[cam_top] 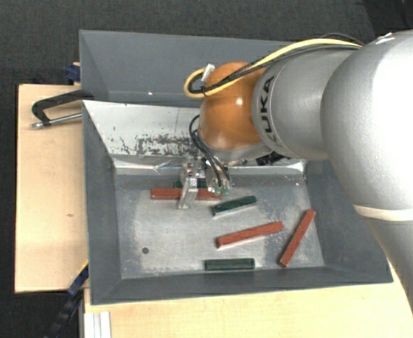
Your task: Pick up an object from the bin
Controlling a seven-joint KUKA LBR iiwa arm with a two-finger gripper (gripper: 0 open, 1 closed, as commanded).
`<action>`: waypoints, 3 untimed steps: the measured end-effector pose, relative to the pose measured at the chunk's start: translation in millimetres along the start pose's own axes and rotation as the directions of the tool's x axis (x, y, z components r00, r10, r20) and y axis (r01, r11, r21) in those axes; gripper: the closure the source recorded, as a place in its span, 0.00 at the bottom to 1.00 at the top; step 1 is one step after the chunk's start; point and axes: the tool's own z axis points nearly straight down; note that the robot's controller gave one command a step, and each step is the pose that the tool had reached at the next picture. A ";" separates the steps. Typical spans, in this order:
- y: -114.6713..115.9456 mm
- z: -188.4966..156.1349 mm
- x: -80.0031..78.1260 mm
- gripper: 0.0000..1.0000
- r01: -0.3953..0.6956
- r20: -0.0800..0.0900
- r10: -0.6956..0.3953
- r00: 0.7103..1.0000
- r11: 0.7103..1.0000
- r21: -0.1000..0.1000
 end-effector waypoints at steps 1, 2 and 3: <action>0.0 0.0 0.0 1.00 0.000 0.000 0.000 1.000 1.000 0.000; 0.2 -1.8 -0.3 1.00 0.000 -0.002 0.000 1.000 1.000 0.001; 0.0 -9.5 1.4 1.00 0.000 -0.009 0.000 1.000 1.000 0.003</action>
Offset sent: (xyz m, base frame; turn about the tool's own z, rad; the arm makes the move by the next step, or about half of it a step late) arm 0.0002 -0.0002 0.0036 0.0000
